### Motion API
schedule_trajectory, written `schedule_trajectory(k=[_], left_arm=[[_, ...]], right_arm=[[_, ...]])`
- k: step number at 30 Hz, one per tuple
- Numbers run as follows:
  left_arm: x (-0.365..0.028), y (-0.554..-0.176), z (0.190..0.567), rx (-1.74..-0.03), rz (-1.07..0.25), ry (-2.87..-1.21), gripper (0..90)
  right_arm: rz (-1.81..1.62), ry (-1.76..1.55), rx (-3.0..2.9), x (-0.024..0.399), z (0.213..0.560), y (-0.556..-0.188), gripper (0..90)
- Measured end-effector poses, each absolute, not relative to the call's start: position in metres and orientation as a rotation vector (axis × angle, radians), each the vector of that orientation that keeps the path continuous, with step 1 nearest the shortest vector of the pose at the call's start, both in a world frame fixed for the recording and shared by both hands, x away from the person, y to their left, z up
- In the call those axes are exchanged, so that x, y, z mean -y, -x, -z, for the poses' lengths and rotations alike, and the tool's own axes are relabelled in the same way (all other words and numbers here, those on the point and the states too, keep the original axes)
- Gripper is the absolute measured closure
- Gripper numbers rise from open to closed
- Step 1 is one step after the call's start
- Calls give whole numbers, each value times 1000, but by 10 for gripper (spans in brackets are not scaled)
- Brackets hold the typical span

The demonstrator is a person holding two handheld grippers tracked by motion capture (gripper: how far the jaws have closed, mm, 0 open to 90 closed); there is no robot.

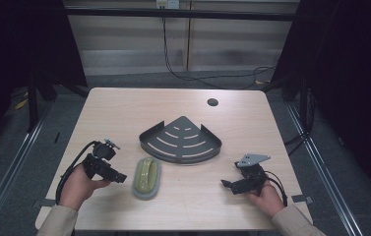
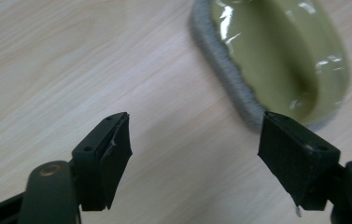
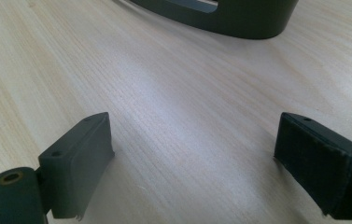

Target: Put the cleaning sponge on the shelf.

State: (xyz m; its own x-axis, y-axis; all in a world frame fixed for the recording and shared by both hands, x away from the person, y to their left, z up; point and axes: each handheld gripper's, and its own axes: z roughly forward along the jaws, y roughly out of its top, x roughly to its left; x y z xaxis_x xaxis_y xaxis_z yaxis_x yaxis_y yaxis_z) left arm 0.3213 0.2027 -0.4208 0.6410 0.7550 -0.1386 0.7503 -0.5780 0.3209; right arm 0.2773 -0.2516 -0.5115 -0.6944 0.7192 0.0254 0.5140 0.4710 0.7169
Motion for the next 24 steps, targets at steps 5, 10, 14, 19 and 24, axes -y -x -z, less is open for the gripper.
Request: schedule_trajectory(k=[5, 10, 14, 19, 24], left_arm=[[-189, -324, 412, -1191, 14, -2530, 319], [-178, -329, 404, -1212, 28, -2546, 346], [-170, -333, 401, -1253, 47, -2529, 351], [-162, -335, 401, -1282, 76, -2519, 356], [-155, -339, 403, -1288, 91, -2528, 362]], right_arm=[[-1049, -1052, -2443, 252, 511, -277, 108], [-1048, -1054, -2443, 252, 511, -277, 108], [-1049, -1055, -2443, 252, 511, -277, 109], [-1048, -1055, -2443, 252, 511, -277, 109], [-1049, -1054, -2443, 252, 511, -277, 109]])
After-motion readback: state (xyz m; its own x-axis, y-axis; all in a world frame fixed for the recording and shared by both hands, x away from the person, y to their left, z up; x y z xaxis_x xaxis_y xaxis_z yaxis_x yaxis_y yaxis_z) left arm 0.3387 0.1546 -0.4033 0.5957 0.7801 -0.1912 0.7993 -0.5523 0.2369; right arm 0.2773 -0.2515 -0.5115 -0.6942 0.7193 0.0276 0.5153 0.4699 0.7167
